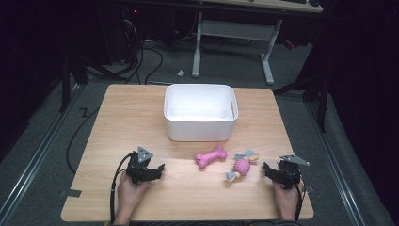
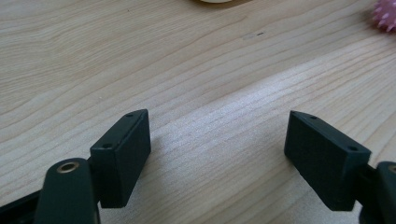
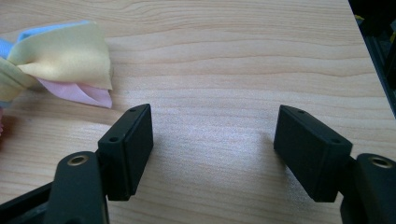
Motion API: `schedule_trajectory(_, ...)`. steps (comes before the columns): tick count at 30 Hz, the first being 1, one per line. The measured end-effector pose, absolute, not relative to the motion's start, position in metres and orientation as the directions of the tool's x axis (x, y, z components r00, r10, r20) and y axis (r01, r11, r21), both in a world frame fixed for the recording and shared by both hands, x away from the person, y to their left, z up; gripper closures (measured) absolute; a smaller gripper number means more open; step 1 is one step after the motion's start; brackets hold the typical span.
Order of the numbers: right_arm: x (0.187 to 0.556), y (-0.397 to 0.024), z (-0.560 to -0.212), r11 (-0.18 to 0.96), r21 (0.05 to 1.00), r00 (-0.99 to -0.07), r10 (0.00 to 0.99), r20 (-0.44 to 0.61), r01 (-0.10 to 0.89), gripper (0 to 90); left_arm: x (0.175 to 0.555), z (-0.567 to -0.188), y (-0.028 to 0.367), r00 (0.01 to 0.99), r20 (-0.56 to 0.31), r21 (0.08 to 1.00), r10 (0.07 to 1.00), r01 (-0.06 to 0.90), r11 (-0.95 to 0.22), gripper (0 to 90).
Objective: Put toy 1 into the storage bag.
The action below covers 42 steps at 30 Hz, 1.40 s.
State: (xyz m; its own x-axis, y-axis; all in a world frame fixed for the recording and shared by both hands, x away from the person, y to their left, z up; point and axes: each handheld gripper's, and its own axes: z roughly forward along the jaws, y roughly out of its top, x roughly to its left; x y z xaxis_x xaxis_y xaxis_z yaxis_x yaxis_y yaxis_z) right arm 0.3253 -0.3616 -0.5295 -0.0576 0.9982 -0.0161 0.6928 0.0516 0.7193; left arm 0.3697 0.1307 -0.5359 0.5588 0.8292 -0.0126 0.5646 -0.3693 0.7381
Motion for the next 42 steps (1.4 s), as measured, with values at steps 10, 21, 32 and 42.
schedule_trajectory(10,0.325,-0.361,-0.53,0.055,0.72,-0.061,0.998,-0.018,0.692,28.4,0.37,-0.536,0.13,0.561,-0.012,0.739,0.828,0.563,-0.37,23.0)
schedule_trajectory(21,0.325,-0.361,-0.53,0.056,0.719,-0.062,0.998,-0.018,0.692,28.4,0.373,-0.536,0.129,0.57,-0.011,0.738,0.822,0.56,-0.378,23.1)
schedule_trajectory(32,0.325,-0.361,-0.53,0.055,0.719,-0.062,0.998,-0.017,0.693,28.3,0.375,-0.534,0.128,0.58,-0.012,0.729,0.815,0.563,-0.39,24.5)
schedule_trajectory(42,0.325,-0.361,-0.53,0.053,0.719,-0.06,0.998,-0.017,0.693,28.4,0.374,-0.529,0.117,0.627,-0.005,0.709,0.779,0.552,-0.439,26.7)
